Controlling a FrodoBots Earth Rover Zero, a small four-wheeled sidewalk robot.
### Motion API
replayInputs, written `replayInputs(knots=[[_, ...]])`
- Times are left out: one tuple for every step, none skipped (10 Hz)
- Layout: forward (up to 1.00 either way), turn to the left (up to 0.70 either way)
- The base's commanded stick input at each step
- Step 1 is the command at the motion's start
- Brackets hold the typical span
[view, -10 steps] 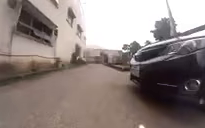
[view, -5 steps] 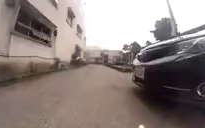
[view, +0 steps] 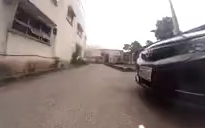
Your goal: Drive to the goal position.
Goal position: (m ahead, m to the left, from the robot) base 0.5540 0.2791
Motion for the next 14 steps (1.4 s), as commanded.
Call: replayInputs(knots=[[0.30, 0.00], [0.30, 0.00], [0.30, 0.00], [0.30, 0.00], [0.30, 0.00], [0.30, 0.00], [0.30, 0.00], [0.30, 0.00], [0.30, 0.00], [0.30, 0.00], [0.30, 0.00], [0.30, 0.00], [0.30, 0.00], [0.30, 0.00]])
